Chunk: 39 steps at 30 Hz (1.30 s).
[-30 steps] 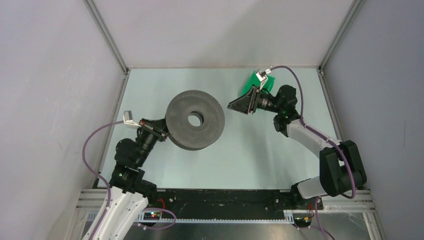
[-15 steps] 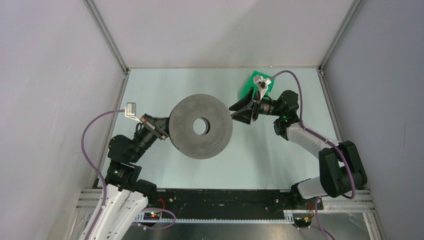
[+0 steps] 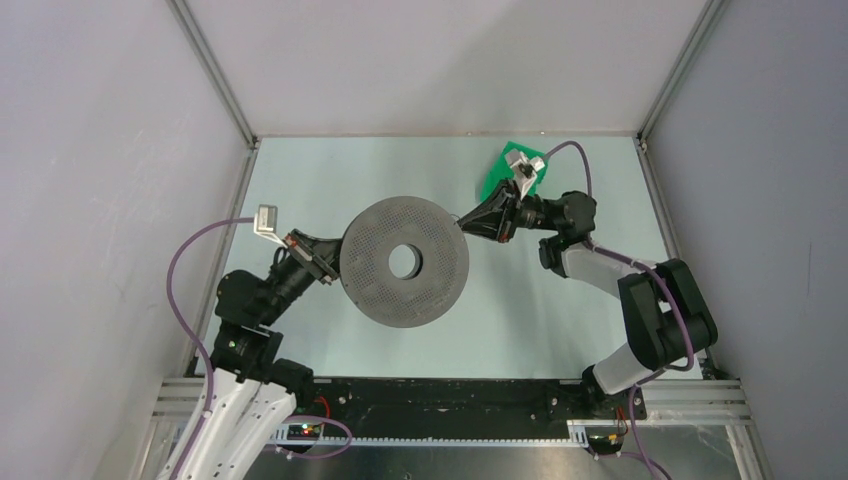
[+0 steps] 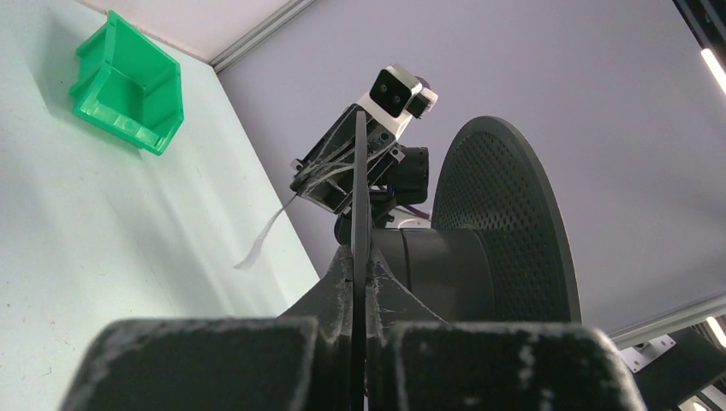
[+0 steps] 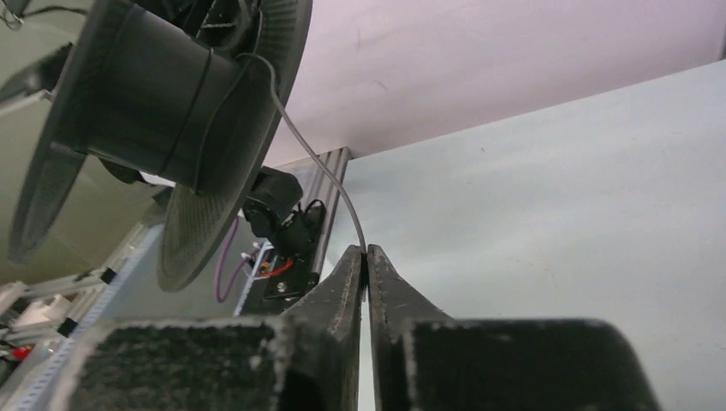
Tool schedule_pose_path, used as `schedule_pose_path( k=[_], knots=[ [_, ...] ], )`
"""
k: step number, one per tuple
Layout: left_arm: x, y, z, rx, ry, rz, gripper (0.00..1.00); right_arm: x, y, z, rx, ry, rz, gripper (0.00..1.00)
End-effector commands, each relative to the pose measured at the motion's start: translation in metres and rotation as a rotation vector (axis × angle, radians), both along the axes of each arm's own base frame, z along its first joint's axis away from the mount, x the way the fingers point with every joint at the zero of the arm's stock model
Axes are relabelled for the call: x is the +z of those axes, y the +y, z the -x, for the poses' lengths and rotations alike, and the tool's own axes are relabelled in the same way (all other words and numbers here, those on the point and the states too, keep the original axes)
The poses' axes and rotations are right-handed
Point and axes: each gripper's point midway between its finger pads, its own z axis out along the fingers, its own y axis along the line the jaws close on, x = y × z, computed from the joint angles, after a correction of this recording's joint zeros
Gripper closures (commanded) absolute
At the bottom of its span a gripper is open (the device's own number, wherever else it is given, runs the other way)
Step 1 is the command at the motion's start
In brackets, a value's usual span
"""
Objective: Wrap the cables
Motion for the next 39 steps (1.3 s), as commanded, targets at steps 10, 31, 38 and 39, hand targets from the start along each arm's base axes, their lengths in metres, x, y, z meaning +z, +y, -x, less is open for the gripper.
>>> schedule_pose_path(
  k=[10, 31, 38, 39],
  knots=[
    [0.047, 0.015, -0.017, 0.134, -0.147, 0.017, 1.00, 0.020, -0.026, 0.056, 0.032, 0.273, -0.050, 1.00],
    [0.061, 0.043, -0.036, 0.236, -0.060, 0.416, 1.00, 0.069, 0.058, 0.035, -0.310, 0.549, -0.404, 1.00],
    [0.049, 0.063, -0.048, 0.339, -0.007, 0.513, 1.00, 0.066, 0.088, 0.007, -0.493, 0.626, -0.534, 1.00],
    [0.048, 0.064, -0.049, 0.346, -0.003, 0.517, 1.00, 0.064, 0.089, 0.000, -0.531, 0.634, -0.556, 1.00]
  ],
)
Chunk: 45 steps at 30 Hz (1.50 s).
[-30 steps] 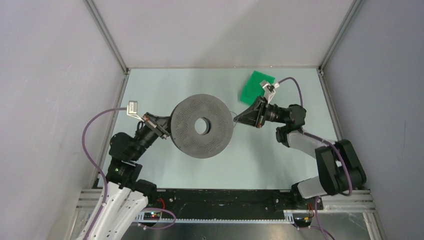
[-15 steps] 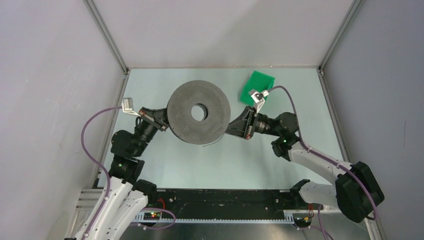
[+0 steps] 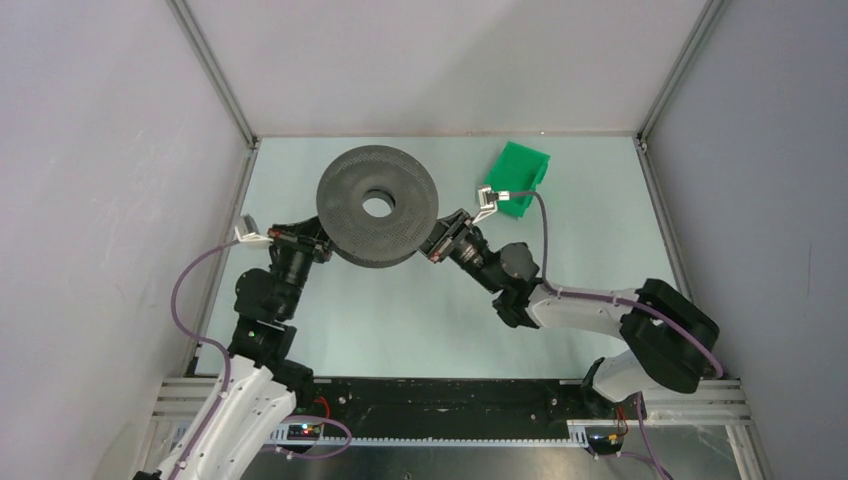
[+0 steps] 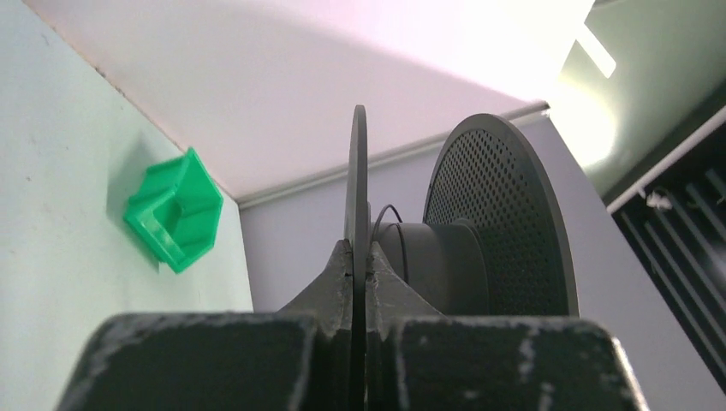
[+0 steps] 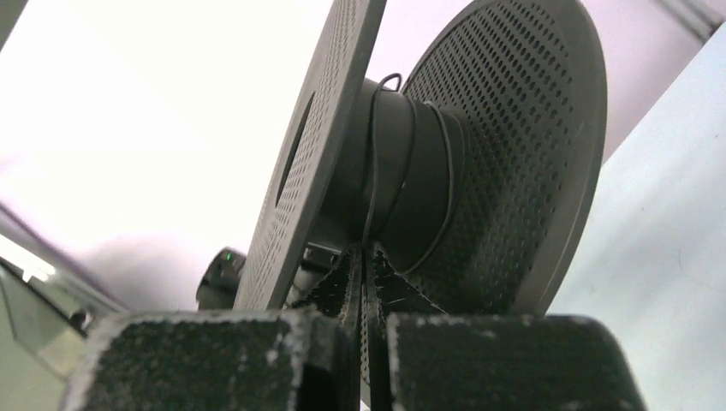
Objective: Wrap the cables
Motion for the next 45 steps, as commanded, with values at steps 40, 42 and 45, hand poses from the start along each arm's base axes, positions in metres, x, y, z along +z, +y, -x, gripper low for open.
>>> schedule_pose_path(
  k=[40, 42, 45],
  knots=[
    [0.014, 0.036, -0.005, 0.150, -0.064, 0.240, 1.00, -0.022, 0.015, -0.032, -0.575, 0.071, 0.019, 1.00],
    [0.010, 0.037, -0.005, 0.160, -0.061, 0.233, 1.00, -0.023, 0.008, -0.031, -0.578, 0.073, 0.011, 1.00],
    [0.008, 0.037, -0.006, 0.162, -0.056, 0.228, 1.00, -0.028, 0.001, -0.031, -0.590, 0.081, 0.006, 1.00]
  ],
)
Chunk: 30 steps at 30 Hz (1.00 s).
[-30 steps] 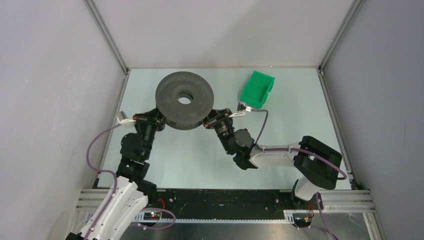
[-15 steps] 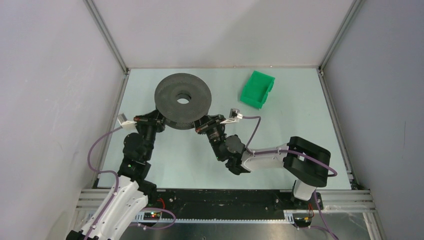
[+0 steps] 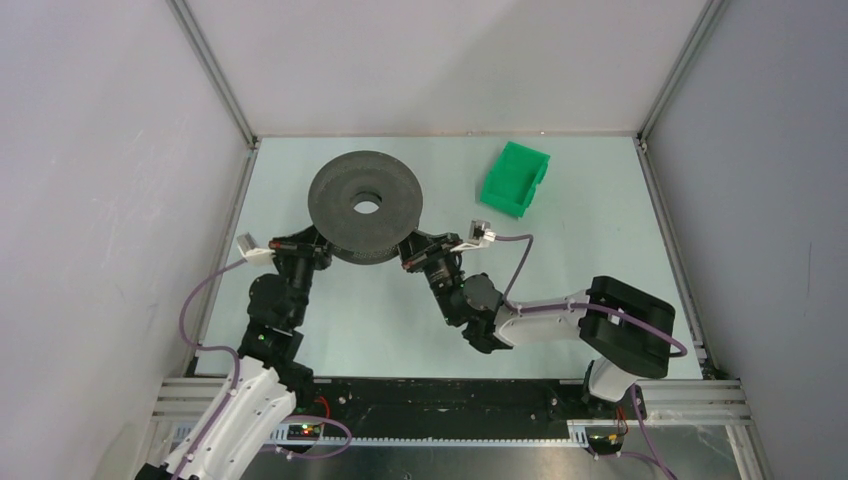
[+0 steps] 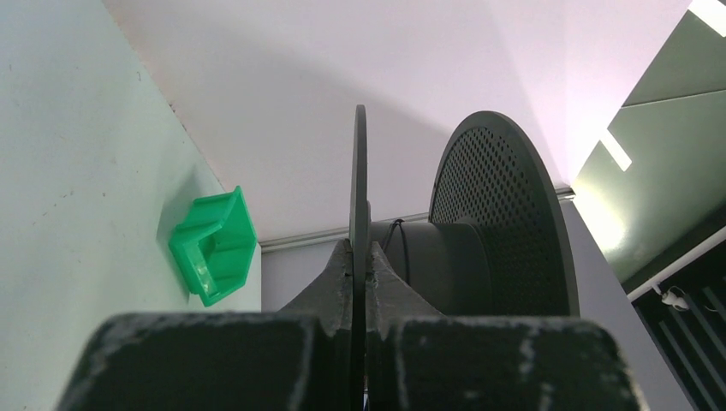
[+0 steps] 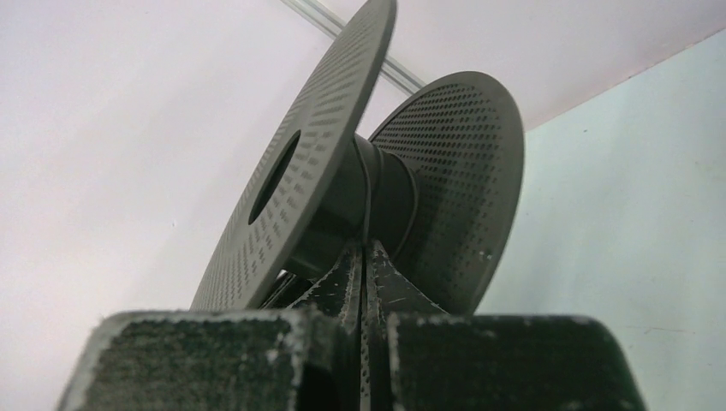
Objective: Wrap the cables
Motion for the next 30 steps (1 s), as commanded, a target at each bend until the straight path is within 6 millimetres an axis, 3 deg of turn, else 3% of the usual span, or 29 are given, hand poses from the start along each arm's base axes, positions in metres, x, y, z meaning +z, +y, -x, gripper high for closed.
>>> schedule_pose_path(
  k=[1, 13, 22, 30],
  knots=[
    [0.055, 0.004, 0.015, -0.013, -0.178, 0.110, 1.00, 0.008, -0.017, -0.001, -0.039, -0.009, -0.031, 1.00],
    [0.064, 0.005, 0.016, 0.005, -0.206, 0.052, 1.00, 0.001, -0.025, -0.002, -0.070, -0.006, 0.012, 1.00],
    [0.073, -0.003, 0.013, -0.007, -0.219, -0.026, 1.00, -0.007, -0.008, -0.007, -0.079, 0.019, 0.129, 1.00],
    [0.068, -0.004, 0.011, 0.000, -0.204, -0.014, 1.00, -0.007, 0.009, -0.007, -0.055, 0.016, 0.092, 1.00]
  ],
)
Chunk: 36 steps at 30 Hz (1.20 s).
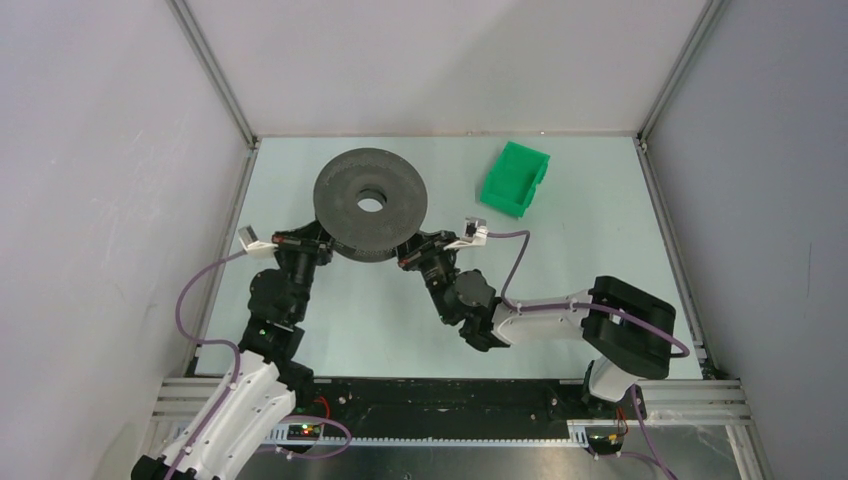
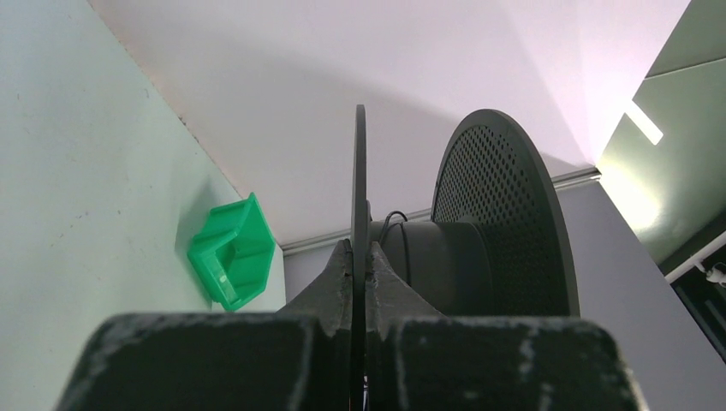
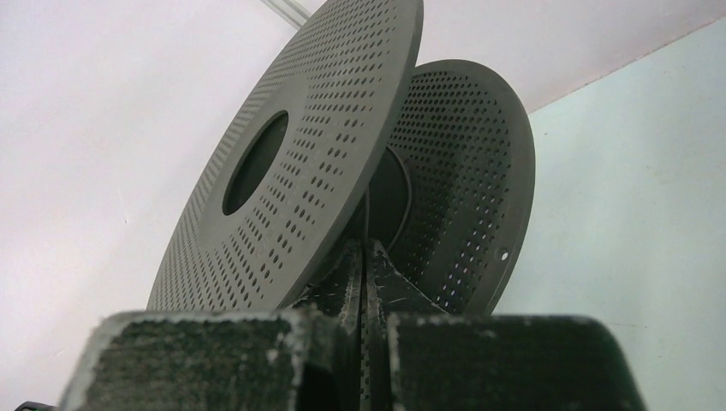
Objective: Wrap the cables
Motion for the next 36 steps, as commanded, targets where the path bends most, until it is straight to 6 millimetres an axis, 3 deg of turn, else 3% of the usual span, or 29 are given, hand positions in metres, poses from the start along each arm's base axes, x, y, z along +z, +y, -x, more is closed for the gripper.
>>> schedule_pose_path(
  k=[1, 16, 19, 24, 36],
  knots=[
    [0.063, 0.005, 0.015, -0.001, -0.179, 0.086, 1.00, 0.003, 0.009, -0.003, -0.001, -0.013, -0.017, 1.00],
    [0.059, 0.003, 0.015, -0.033, -0.162, 0.180, 1.00, -0.012, 0.033, -0.005, 0.029, 0.032, -0.043, 1.00],
    [0.057, 0.004, 0.016, -0.030, -0.160, 0.188, 1.00, -0.018, 0.031, -0.003, 0.030, 0.050, -0.034, 1.00],
    [0.053, 0.008, 0.018, -0.017, -0.160, 0.199, 1.00, -0.023, 0.020, -0.005, 0.009, 0.064, -0.027, 0.91],
    [0.051, 0.009, 0.018, -0.012, -0.157, 0.209, 1.00, -0.022, 0.000, -0.002, 0.000, 0.057, -0.043, 0.86]
  ],
)
